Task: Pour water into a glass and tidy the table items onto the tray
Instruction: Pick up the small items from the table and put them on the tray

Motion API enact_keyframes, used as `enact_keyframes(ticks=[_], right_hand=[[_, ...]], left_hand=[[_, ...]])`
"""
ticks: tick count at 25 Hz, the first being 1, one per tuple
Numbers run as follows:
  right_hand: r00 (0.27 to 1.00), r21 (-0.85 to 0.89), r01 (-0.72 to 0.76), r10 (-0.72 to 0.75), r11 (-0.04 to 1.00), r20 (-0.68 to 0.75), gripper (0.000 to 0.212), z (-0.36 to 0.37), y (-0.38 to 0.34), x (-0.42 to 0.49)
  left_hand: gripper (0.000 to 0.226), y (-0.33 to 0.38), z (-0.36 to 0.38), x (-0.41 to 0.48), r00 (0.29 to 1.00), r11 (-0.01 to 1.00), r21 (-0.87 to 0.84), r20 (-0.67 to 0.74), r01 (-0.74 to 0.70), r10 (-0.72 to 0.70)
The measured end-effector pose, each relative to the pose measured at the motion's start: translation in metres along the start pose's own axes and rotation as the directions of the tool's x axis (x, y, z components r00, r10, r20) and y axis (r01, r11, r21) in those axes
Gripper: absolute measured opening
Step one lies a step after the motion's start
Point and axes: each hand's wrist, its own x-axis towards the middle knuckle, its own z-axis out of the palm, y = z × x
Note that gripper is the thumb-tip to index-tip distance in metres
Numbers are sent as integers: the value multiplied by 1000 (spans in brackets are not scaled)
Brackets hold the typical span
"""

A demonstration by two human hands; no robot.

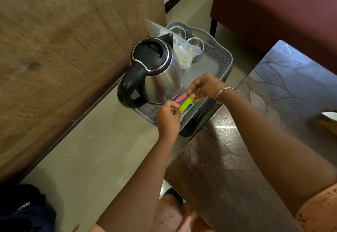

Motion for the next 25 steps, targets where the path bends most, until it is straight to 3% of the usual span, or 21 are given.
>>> enact_keyframes(ticks=[3, 6, 10, 16, 21, 25], right_hand=[[995, -30, -78, 76, 997, -57, 20, -6, -1, 11], [969, -174, -185, 151, 967, -196, 16, -11, 2, 29], [941, -340, -261, 159, 904, -300, 12, -1, 10, 50], [940, -521, -252, 79, 816, -331, 22, 14, 20, 69], [915, -524, -285, 65, 803, -399, 26, 11, 25, 75], [931, -486, -259, 81, 835, -357, 30, 15, 24, 79]], left_hand=[[15, 6, 0, 12, 1000, 997, -72, -20, 13, -14], [21, 8, -5, 15, 994, 995, -95, -109, 13, -23], [24, -12, -14, 11, 956, 997, 77, -294, 30, -6], [27, -28, -11, 18, 978, 981, 184, -205, 63, -25], [31, -33, -6, 23, 982, 981, 170, -180, 93, -62], [27, -40, -1, 27, 983, 984, 146, -167, 98, -73]])
